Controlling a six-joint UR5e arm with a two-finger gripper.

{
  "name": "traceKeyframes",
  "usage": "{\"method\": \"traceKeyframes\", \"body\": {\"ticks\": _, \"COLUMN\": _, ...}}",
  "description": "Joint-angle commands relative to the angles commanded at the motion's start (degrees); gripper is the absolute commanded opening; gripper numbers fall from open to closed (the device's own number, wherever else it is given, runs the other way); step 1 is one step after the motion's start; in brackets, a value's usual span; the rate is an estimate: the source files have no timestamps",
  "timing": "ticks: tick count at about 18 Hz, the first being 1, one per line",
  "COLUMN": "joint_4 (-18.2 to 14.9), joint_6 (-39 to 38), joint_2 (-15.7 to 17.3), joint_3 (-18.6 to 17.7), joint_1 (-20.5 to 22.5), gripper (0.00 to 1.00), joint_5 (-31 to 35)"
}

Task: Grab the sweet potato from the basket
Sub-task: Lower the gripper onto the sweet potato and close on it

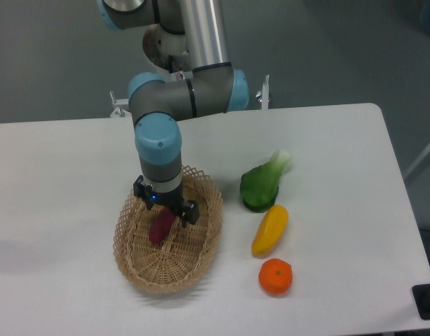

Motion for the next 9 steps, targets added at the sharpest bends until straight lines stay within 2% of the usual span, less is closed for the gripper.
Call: {"method": "traceKeyframes", "body": {"ticks": 9, "joint_4": 0.9, "joint_6": -1.9, "joint_2": -0.6, "joint_3": -0.4, "joint_1": -1.2, "gripper": 1.00, "joint_5": 0.0}}
